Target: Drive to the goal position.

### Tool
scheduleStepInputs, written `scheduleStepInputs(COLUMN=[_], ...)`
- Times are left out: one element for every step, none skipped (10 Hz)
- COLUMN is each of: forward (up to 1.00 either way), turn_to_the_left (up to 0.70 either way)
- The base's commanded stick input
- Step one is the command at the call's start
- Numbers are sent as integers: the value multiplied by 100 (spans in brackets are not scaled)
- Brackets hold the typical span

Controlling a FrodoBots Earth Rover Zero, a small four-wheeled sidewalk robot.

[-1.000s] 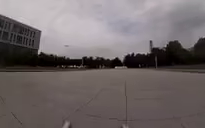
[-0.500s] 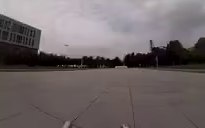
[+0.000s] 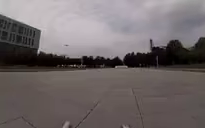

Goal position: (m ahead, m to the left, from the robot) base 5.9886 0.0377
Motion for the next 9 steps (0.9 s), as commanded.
scheduleStepInputs(forward=[70,70,70,70,70,70,70,70,70], turn_to_the_left=[0,0,0,0,0,0,0,0,0])
